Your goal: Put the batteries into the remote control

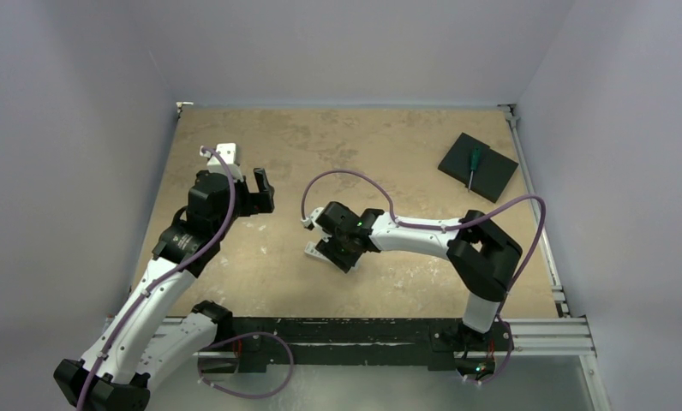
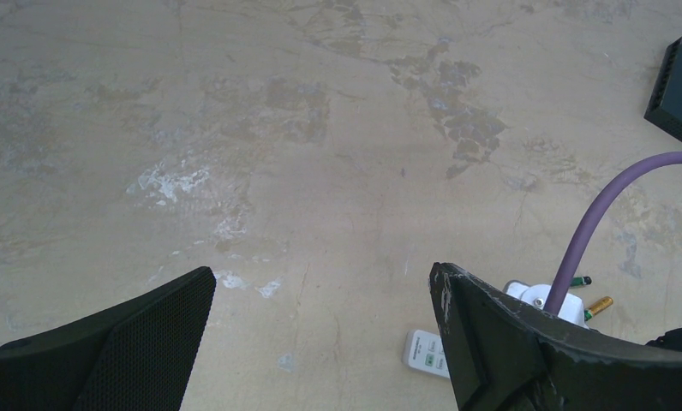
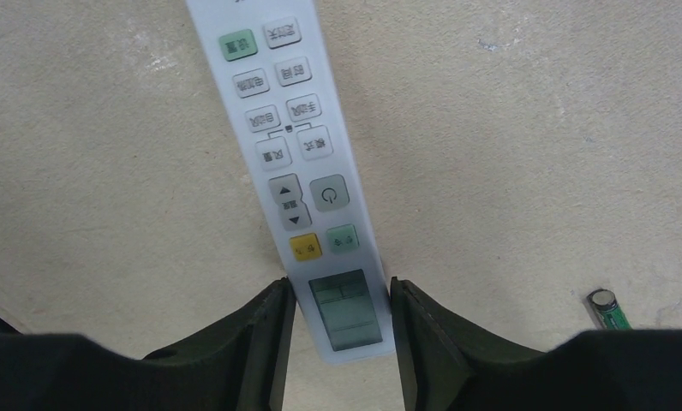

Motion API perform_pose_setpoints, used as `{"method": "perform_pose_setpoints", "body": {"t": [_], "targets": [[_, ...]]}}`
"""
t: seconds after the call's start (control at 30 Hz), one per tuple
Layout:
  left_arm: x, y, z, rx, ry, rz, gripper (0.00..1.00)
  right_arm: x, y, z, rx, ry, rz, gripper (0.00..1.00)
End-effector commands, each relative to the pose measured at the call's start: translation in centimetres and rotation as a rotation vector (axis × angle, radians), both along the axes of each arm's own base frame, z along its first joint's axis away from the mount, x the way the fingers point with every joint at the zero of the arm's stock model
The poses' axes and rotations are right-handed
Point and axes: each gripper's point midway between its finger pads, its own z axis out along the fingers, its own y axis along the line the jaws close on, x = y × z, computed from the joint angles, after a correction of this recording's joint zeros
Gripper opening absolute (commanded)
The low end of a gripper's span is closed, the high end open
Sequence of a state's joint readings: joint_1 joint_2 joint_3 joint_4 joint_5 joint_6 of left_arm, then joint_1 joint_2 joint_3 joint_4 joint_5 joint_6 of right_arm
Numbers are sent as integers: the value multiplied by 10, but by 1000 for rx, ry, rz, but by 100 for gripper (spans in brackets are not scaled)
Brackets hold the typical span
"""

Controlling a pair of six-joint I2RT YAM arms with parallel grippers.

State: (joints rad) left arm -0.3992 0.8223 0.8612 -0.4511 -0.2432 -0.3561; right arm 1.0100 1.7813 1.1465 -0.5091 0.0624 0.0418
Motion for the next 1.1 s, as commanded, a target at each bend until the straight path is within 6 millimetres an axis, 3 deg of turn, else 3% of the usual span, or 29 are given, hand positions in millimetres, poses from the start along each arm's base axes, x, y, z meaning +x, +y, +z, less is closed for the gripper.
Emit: {"method": "perform_pose_setpoints", "body": {"t": [0.0, 0.67, 1.07], "targets": [[2, 2, 18, -23, -44, 14, 97, 3, 9, 7, 20, -17, -1, 51], [2, 3, 15, -20, -39, 19, 97, -7, 4, -12, -39, -12, -15, 49], [2, 3, 13, -21, -32, 22, 97, -10, 7, 6, 25, -24, -50, 6]]}}
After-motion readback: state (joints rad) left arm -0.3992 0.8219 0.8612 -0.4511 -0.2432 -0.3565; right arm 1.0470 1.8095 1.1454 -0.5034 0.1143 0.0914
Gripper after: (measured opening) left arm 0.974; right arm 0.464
